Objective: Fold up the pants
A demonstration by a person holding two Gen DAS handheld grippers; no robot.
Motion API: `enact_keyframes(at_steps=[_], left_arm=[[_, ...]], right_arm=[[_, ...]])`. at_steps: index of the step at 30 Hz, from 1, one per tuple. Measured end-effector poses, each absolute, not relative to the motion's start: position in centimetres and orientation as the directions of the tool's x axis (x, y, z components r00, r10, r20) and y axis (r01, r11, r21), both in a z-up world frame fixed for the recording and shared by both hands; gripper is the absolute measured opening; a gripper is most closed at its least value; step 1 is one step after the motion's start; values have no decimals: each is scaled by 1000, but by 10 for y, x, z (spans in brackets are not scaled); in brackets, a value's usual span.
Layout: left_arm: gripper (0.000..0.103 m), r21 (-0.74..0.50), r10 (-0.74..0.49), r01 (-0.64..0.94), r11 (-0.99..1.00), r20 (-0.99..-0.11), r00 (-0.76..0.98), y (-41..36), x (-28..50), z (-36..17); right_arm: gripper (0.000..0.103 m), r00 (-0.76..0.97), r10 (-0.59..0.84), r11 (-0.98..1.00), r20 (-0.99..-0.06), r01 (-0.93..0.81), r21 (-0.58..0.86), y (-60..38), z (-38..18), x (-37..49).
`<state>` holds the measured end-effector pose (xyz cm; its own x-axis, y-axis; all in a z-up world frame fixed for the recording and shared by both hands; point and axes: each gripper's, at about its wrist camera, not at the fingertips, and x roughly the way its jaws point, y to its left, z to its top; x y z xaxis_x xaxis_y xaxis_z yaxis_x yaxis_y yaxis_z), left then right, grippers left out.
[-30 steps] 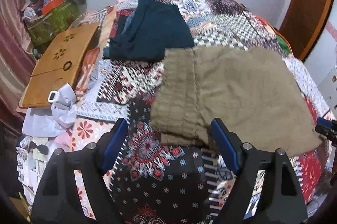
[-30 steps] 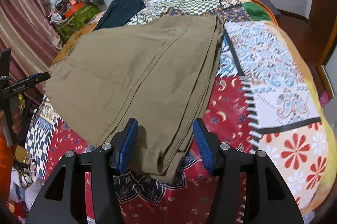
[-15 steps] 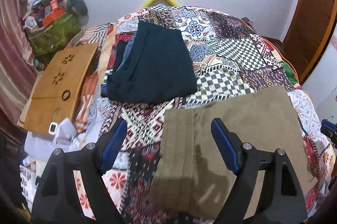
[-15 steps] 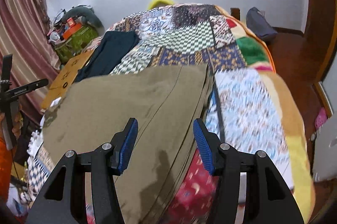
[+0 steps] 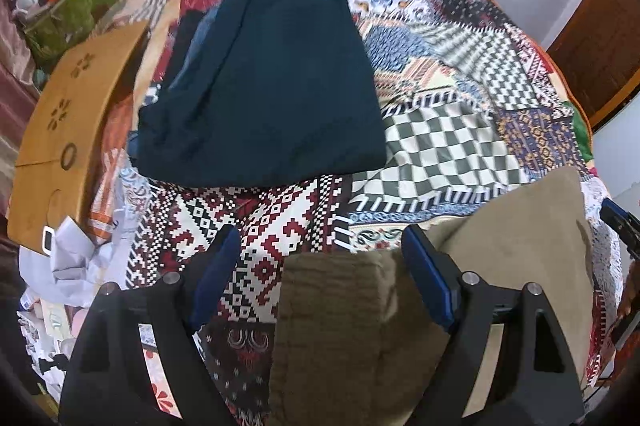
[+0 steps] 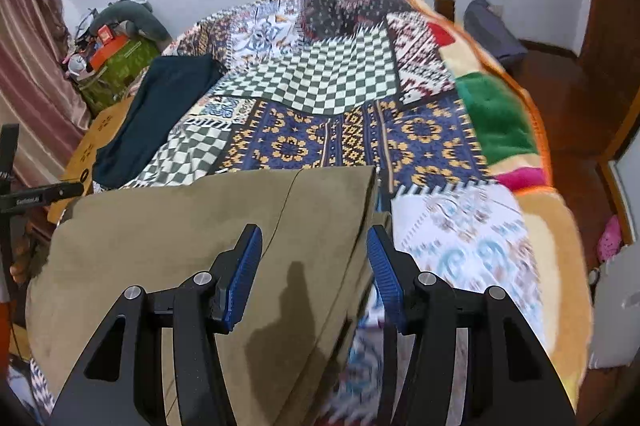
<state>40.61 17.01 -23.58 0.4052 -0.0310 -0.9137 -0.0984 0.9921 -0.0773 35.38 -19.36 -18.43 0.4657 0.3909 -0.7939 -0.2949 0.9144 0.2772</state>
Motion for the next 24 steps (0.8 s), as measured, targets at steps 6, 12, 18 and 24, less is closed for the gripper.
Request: enact_keyframes(at_steps=[6,12,18,24], left_arm=[[83,-180,-122,-127,975,-921,369,183,410,-260],[56,-275,-218,-100,956,-897,384,186,405,-262],[56,-223,-155,-117,968,-892,424,187,394,-260],[9,-9,108,-323,946,-933,343,219,381,-277]], right_arm=[[51,410,407,912,-816,-237,336,-193,-212,389],[35,389,366,928,-845,-221,300,-188,-226,406],[3,380,267,952,-886,-245,182,-184,-240,407],[2,372,239,952,-897,-272,141,-174,-241,408]])
